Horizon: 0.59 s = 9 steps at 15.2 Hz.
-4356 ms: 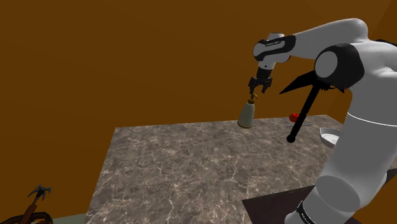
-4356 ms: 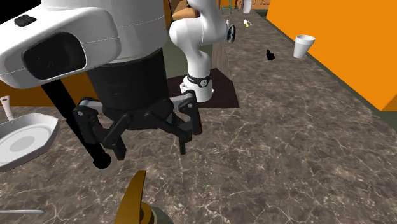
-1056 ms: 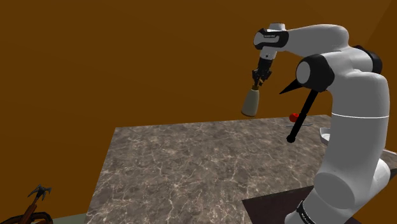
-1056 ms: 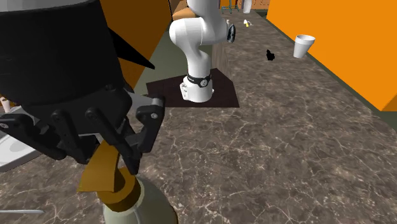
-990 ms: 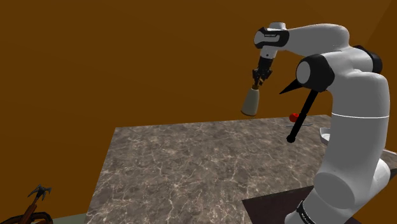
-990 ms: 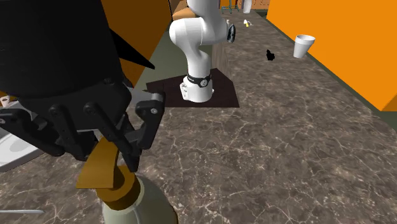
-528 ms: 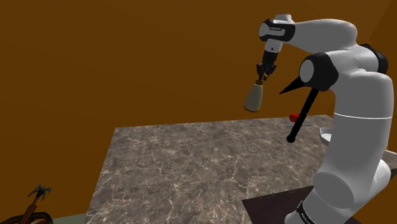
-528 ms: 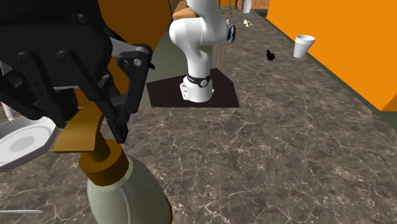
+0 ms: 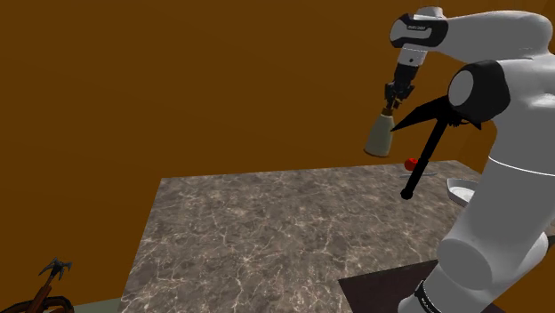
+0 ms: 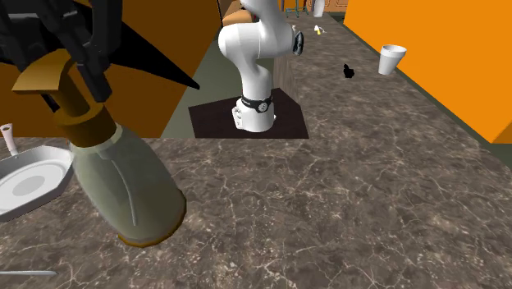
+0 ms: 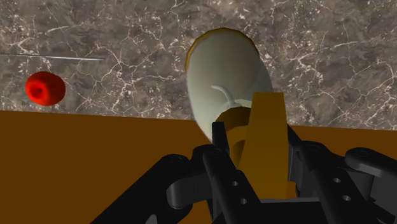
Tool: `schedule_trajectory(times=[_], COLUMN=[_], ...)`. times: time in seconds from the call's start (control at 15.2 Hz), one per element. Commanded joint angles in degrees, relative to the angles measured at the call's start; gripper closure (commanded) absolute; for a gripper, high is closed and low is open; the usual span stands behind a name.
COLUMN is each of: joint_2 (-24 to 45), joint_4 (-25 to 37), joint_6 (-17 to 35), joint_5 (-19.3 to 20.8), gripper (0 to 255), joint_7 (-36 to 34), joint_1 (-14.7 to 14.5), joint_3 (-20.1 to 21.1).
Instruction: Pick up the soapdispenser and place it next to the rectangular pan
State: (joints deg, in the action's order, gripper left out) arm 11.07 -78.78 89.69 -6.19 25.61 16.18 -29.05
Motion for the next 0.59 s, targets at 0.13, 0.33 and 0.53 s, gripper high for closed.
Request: schedule_trajectory(times=[0.13,0.33,0.53], joint_2=[-4.5,-7.2,-9.2], joint_4=[-2.6,-3.4,-3.3], joint_6=[-1.5,-3.1,-5.0], joint_5=[2.0,3.2,4.2], gripper=[255,255,255], joint_7=[2.9,5.4,8.2], joint_1=[1.2,2.4,3.8], joint_3=[-1.4,-2.6,-3.9])
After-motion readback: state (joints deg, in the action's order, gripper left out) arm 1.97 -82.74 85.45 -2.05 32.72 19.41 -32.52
